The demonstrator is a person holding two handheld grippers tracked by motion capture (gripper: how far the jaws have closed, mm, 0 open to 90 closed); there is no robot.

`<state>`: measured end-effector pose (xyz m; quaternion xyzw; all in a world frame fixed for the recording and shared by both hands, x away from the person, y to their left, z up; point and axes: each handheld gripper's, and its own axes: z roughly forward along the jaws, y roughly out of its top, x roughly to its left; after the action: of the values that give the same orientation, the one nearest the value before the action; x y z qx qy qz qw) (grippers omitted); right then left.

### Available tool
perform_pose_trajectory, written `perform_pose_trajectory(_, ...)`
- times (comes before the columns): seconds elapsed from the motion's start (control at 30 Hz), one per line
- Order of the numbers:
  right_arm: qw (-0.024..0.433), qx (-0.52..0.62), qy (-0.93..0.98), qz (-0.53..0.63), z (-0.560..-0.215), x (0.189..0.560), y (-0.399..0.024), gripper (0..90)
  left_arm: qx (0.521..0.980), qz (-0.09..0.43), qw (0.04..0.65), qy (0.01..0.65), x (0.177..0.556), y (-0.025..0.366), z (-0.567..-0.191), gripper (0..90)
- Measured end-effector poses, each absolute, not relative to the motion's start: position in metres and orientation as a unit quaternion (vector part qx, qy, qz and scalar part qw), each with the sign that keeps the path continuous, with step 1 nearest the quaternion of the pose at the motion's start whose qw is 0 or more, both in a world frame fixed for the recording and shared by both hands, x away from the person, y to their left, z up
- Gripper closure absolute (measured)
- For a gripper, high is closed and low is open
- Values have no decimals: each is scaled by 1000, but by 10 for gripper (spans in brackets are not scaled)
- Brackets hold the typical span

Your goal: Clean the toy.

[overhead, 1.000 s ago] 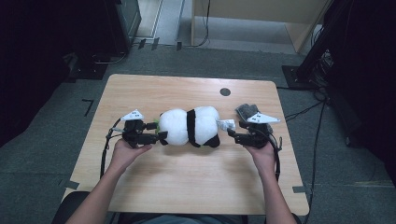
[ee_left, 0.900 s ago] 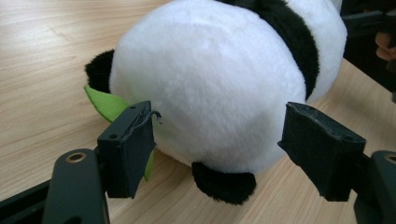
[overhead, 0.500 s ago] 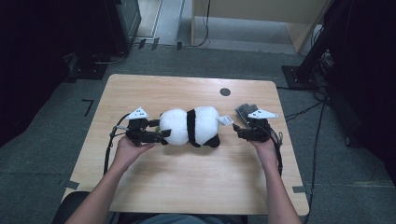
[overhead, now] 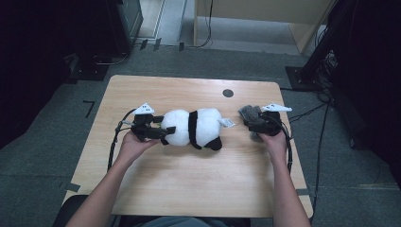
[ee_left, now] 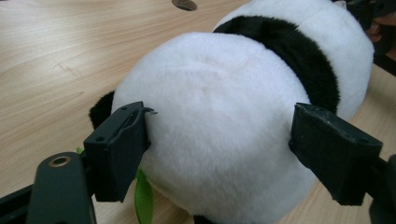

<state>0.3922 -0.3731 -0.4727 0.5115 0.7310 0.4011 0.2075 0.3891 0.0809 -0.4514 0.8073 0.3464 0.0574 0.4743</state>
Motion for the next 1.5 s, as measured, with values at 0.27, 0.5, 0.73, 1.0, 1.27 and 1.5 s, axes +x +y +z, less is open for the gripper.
perform_pose_trajectory(0.27,218,532,727,376,-484,398,-387,207,803,56,479,350,390,81,-452,184)
perform_pose_trajectory(0.5,197,557,722,360,-501,407,-393,250,804,57,477,350,390,81,-452,184)
perform_pose_trajectory(0.73,194,564,725,344,-513,407,-395,332,804,56,476,351,389,81,-452,184)
perform_pose_trajectory(1.0,221,575,712,337,-515,403,-398,592,804,57,474,353,388,82,-451,184)
perform_pose_trajectory(1.27,211,586,711,326,-509,402,-399,739,803,52,475,356,386,86,-449,189)
perform_pose_trajectory(1.5,202,590,694,360,-489,398,-401,747,801,43,471,366,391,88,-455,169)
